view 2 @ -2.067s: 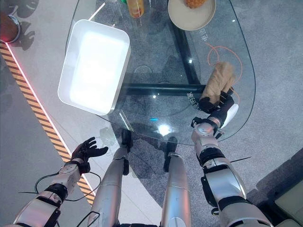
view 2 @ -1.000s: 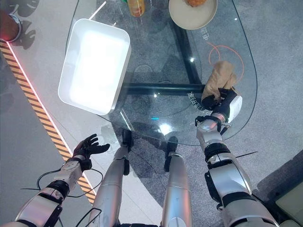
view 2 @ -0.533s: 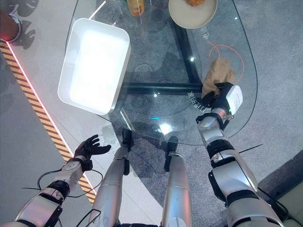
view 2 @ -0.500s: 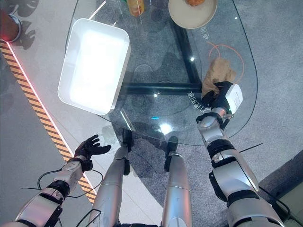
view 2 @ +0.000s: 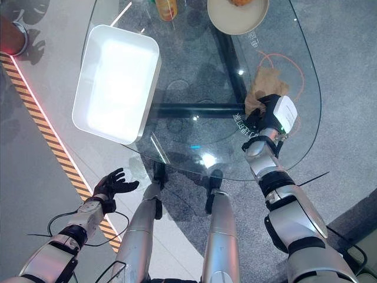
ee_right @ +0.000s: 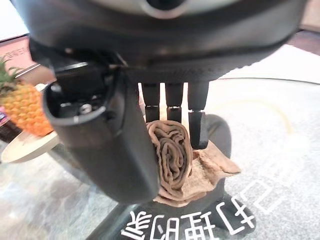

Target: Wipe the table with a cloth and put it in the basket.

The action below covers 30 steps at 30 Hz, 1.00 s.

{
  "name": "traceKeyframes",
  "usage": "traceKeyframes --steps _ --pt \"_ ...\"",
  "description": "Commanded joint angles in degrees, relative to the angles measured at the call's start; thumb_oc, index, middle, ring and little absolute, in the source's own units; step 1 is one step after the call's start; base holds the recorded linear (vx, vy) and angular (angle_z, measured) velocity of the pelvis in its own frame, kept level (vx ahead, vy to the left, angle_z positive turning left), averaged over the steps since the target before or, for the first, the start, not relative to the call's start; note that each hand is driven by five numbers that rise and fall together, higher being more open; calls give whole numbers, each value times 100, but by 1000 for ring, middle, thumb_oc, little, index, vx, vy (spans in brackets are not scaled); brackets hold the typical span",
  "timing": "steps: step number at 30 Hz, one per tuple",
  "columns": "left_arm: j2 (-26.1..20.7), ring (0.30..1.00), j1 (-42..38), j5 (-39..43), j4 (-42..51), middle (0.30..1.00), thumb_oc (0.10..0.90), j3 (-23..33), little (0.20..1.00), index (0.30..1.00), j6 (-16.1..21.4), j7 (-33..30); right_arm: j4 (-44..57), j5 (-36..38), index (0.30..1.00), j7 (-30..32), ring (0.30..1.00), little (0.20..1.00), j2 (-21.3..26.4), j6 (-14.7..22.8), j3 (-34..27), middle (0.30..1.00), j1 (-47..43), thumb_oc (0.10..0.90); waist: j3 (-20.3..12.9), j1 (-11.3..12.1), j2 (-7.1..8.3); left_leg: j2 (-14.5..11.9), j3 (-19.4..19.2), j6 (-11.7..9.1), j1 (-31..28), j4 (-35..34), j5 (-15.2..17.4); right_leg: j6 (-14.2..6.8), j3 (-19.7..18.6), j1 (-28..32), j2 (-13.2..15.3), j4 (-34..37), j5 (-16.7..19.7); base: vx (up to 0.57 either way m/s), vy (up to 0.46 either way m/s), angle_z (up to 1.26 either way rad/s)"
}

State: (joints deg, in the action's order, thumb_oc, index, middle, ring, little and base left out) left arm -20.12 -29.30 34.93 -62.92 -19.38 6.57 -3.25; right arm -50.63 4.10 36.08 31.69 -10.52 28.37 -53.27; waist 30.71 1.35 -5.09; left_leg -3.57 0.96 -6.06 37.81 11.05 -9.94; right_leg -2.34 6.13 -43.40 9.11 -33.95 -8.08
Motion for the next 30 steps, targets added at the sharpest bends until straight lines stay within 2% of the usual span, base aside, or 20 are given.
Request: traceKeyframes --steps 1,12,22,27,30 --pt "60 900 99 -131 50 900 800 26 900 900 71 -187 908 -438 300 -810 300 200 -566 412 825 300 -521 100 -92 239 -63 511 -200 319 -90 685 918 -110 211 362 -64 1112 634 0 0 0" --pt "126 900 80 -132 82 900 800 -2 900 900 66 -177 1150 -593 300 -1407 300 200 -712 632 1179 300 -484 100 -92 248 -115 517 -222 295 -97 654 859 -97 227 339 -20 1113 647 0 0 0" --pt "189 900 98 -156 133 900 800 -3 900 900 37 -218 1288 -779 300 -2020 300 200 -798 646 1361 300 -462 100 -92 254 -151 526 -231 286 -117 640 830 -89 228 333 1 1095 648 0 0 0" --pt "196 900 132 -187 158 900 800 1 900 900 33 -207 1431 -826 300 -2809 300 200 -825 860 1623 300 -355 100 -92 273 -156 539 -217 282 -118 636 810 -81 249 337 27 1093 644 0 0 0" --pt "199 900 131 -198 151 900 800 -2 900 900 30 -182 1476 -841 300 -3078 300 200 -843 970 1742 300 -326 100 -92 279 -159 550 -208 283 -132 622 797 -76 260 346 32 1101 645 0 0 0"
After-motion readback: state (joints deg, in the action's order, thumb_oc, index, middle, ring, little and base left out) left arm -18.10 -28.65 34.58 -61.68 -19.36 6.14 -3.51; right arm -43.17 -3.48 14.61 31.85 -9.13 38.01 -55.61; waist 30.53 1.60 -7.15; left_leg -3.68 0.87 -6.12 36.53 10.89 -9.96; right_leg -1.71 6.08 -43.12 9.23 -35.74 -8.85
